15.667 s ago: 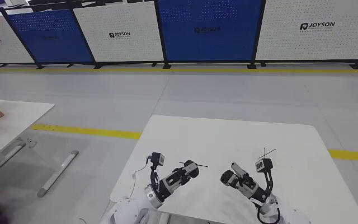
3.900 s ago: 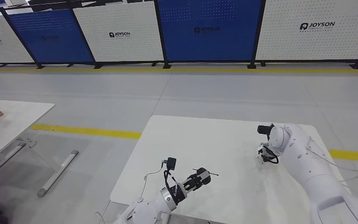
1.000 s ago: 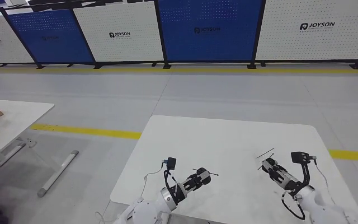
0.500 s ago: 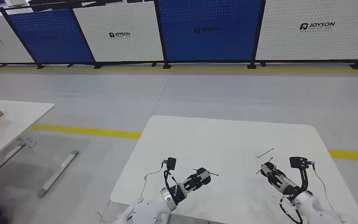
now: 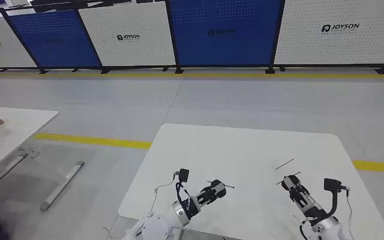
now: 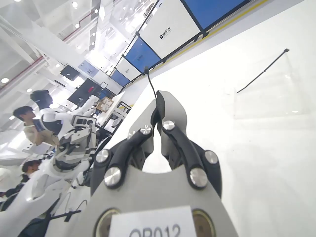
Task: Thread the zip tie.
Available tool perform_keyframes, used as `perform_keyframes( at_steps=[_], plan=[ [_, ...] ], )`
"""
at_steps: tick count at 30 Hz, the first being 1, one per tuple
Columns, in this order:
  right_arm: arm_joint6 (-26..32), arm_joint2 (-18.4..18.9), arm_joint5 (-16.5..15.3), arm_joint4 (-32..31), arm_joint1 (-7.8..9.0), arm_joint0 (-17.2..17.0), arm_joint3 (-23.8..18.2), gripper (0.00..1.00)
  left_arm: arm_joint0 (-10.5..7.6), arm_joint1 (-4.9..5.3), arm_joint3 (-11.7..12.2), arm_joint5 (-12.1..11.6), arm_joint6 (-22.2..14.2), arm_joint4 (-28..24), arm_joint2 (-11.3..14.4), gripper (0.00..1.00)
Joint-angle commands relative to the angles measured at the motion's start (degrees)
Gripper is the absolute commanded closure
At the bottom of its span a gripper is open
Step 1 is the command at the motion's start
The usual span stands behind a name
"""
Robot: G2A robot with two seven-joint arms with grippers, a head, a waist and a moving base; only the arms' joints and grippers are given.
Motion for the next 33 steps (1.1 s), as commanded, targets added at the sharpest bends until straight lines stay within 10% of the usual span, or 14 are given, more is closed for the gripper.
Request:
perform_keyframes(
  at_steps=[1,14,21,26,33],
  plan=[
    [0.26,0.04,0.05,0.81,0.01,0.1,0.06,1.0,0.0,0.0,0.0,0.0,0.0,0.0,0.0,1.0],
    [0.26,0.04,0.05,0.81,0.01,0.1,0.06,1.0,-0.44,-0.03,-0.65,0.4,0.08,0.6,0.37,1.0],
    [0.26,0.04,0.05,0.81,0.01,0.1,0.06,1.0,-2.46,-0.49,-3.33,4.97,2.31,9.54,5.26,1.0],
    [0.26,0.04,0.05,0.81,0.01,0.1,0.06,1.0,-4.72,-1.46,-1.02,9.08,6.5,13.47,10.28,1.0],
    [0.26,0.04,0.05,0.81,0.01,0.1,0.06,1.0,-4.89,-1.53,-0.8,9.27,6.82,13.42,10.52,1.0]
  ],
)
